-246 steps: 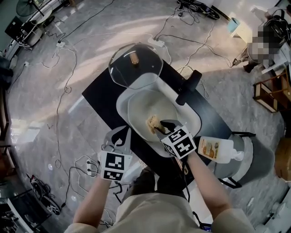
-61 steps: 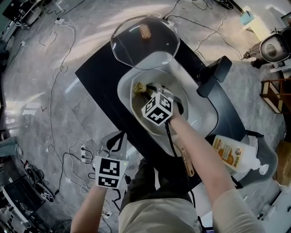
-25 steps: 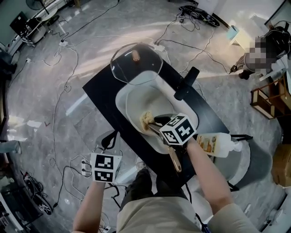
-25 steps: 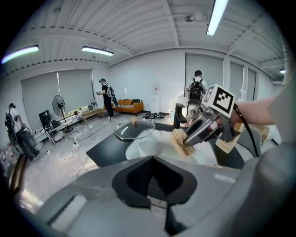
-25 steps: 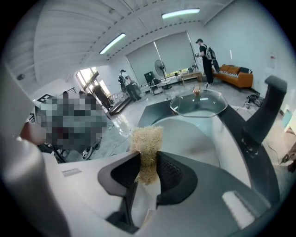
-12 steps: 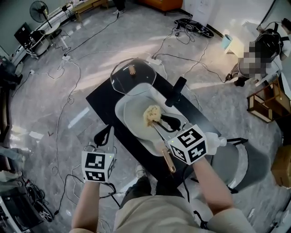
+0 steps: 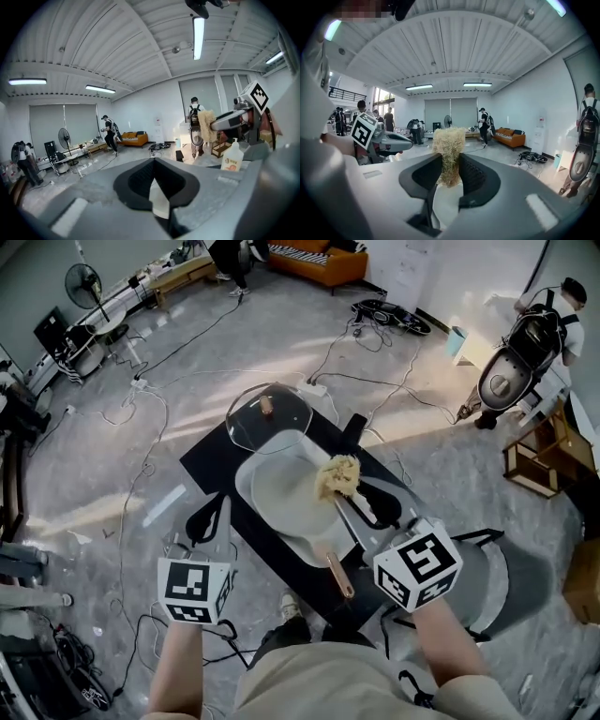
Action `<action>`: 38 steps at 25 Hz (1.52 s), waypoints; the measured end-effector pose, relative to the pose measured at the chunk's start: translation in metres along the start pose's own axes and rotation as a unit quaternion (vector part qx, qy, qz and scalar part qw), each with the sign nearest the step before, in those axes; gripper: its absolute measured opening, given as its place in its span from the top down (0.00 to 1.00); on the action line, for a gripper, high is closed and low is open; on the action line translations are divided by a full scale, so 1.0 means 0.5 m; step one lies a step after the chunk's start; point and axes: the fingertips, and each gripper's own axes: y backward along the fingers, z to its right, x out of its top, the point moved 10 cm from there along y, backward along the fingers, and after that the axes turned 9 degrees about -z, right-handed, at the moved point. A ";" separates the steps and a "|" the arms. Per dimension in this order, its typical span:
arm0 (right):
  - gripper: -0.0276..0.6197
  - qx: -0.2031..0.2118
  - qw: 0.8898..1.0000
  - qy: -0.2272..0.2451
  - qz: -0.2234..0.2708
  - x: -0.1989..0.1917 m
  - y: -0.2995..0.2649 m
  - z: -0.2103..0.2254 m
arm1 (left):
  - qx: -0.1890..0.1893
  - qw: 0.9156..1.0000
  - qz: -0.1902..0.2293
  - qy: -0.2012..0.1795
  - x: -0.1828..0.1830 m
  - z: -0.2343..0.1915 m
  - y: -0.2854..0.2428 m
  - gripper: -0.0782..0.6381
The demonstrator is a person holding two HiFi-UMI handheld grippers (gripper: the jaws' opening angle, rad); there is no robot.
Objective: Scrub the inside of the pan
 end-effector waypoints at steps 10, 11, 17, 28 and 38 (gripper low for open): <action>0.77 -0.016 0.998 0.017 0.063 0.031 0.133 -0.035 | 0.024 0.996 0.064 -0.051 0.060 0.046 0.103 0.89; 0.77 -0.018 0.997 0.018 0.067 0.030 0.142 -0.039 | 0.023 0.996 0.069 -0.047 0.061 0.052 0.110 0.89; 0.78 -0.026 0.996 0.024 0.083 0.027 0.187 -0.056 | 0.015 0.997 0.070 -0.023 0.063 0.087 0.151 0.89; 0.78 -0.018 0.997 0.037 0.063 -0.002 0.195 -0.084 | -0.007 0.998 0.054 -0.018 0.022 0.124 0.159 0.89; 0.78 -0.025 0.997 0.045 0.061 -0.006 0.187 -0.079 | -0.009 0.999 0.048 -0.014 0.018 0.133 0.152 0.89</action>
